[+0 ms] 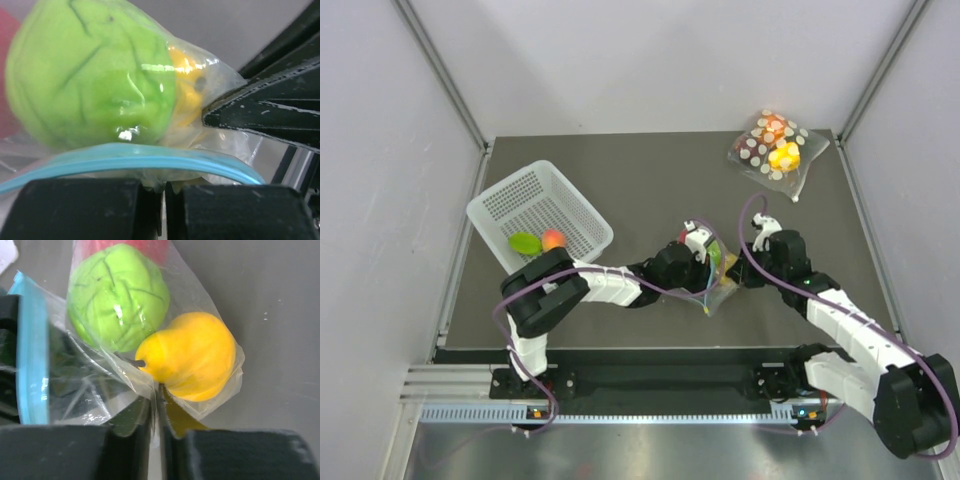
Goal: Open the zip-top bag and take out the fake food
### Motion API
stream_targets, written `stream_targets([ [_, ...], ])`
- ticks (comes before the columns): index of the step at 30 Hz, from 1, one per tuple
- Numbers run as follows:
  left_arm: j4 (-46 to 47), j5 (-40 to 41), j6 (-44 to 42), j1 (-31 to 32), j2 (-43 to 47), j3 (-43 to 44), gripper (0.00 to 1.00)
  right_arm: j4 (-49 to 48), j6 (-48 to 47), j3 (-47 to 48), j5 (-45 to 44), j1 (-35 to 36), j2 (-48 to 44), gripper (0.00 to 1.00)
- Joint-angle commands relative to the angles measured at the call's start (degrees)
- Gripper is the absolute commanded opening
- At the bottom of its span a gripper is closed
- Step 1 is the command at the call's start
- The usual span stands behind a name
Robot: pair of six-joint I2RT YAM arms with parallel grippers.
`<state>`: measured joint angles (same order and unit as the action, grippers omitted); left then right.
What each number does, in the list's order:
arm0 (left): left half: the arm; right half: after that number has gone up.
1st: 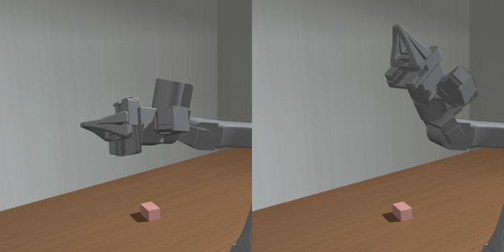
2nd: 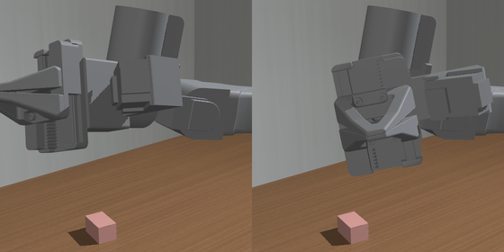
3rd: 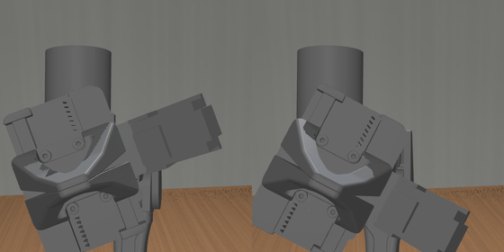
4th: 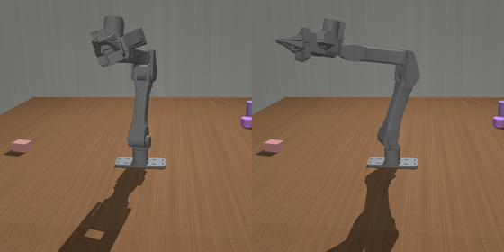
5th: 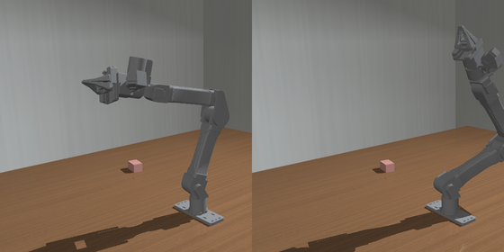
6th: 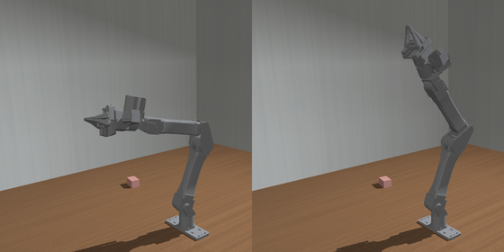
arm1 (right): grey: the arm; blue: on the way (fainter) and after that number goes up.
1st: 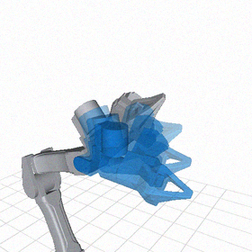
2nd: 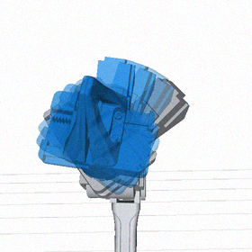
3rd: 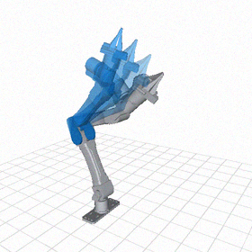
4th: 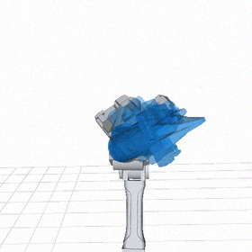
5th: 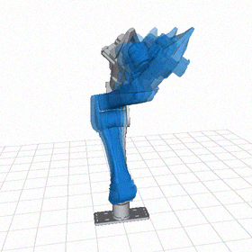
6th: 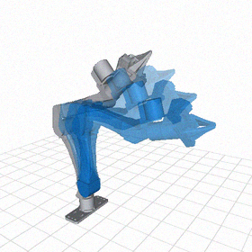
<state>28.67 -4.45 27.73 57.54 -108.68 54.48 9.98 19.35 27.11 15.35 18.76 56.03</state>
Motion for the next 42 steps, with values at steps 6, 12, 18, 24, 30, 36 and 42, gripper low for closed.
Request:
stream_targets([
  [6,2.18,0.85,-2.24,0.38,4.88,-1.92,0.0,3.21,0.24,4.17,-7.08,0.84,-6.89,0.66],
  [12,1.57,1.11,-2.33,0.38,4.53,-2.18,0.0,2.59,0.33,5.32,-9.11,0.05,-9.1,0.73],
  [18,1.83,0.93,-2.33,0.38,4.8,-2.89,0.0,-4.17,-0.54,2.25,-7.09,-1.54,-3.83,0.66],
  [24,2.45,0.23,-3.02,0.29,5.06,-2.97,0.0,-11.64,0.6,-0.39,-7.18,-3.38,1.89,0.22],
  [30,2.8,0.05,-4.61,0.38,5.33,-2.01,0.09,-11.91,-0.1,-1.54,-8.06,-3.56,3.56,0.0],
  [36,4.46,0.4,-5.49,0.38,4.01,0.45,0.44,-11.65,-0.02,-2.5,-5.78,-3.65,5.31,0.0],
  [42,6.49,2.77,-6.28,0.21,2.69,1.6,0.55,-11.03,0.16,-3.03,-3.32,-3.56,7.51,0.0],
])
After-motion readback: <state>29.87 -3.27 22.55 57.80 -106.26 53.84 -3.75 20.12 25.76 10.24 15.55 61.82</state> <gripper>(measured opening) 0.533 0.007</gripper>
